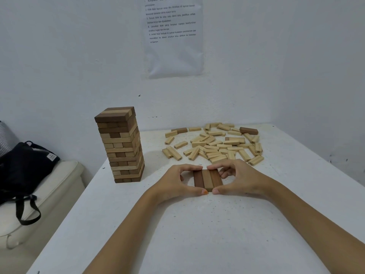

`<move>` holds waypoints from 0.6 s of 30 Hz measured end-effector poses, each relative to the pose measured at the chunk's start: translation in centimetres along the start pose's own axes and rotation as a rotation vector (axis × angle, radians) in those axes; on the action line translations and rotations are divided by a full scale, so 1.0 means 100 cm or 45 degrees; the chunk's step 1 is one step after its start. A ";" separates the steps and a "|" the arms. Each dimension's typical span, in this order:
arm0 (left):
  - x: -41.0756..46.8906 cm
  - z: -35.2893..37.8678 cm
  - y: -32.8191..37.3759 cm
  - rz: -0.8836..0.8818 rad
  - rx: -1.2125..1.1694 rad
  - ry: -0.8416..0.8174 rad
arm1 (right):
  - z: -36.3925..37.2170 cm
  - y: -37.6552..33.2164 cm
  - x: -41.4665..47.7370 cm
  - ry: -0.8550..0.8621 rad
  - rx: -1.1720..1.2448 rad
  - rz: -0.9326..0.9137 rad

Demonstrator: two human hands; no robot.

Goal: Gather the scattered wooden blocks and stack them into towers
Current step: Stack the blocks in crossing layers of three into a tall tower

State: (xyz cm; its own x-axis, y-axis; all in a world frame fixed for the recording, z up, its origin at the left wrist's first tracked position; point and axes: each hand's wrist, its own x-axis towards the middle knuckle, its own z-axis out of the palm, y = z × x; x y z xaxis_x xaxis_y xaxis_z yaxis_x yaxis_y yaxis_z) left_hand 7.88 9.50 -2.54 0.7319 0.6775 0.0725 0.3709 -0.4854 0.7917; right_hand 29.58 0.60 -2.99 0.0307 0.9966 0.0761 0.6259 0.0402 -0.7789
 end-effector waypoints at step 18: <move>-0.001 0.000 -0.002 -0.007 0.001 0.017 | 0.003 0.003 0.004 -0.013 -0.048 -0.095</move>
State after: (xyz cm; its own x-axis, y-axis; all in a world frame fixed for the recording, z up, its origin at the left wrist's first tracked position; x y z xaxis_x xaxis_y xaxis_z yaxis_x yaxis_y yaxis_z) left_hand 7.74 9.59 -2.71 0.7221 0.6875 0.0766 0.3753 -0.4825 0.7914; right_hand 29.48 1.06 -3.37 -0.0251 0.9917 0.1264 0.6549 0.1118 -0.7474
